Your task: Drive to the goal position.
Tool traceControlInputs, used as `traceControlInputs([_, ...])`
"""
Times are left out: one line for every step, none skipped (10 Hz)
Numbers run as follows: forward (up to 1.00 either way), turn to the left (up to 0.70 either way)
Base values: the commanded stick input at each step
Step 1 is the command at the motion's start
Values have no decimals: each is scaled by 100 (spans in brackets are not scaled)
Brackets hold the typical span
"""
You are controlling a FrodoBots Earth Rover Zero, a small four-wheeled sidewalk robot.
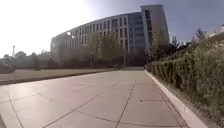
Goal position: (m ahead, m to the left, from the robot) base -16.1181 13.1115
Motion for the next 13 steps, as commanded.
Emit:
traceControlInputs([4, 0])
traceControlInputs([4, 0])
traceControlInputs([4, 0])
traceControlInputs([4, 0])
traceControlInputs([4, 0])
traceControlInputs([4, 0])
traceControlInputs([4, 0])
traceControlInputs([4, 0])
traceControlInputs([4, 0])
traceControlInputs([4, 0])
traceControlInputs([4, 0])
traceControlInputs([4, 0])
traceControlInputs([4, 0])
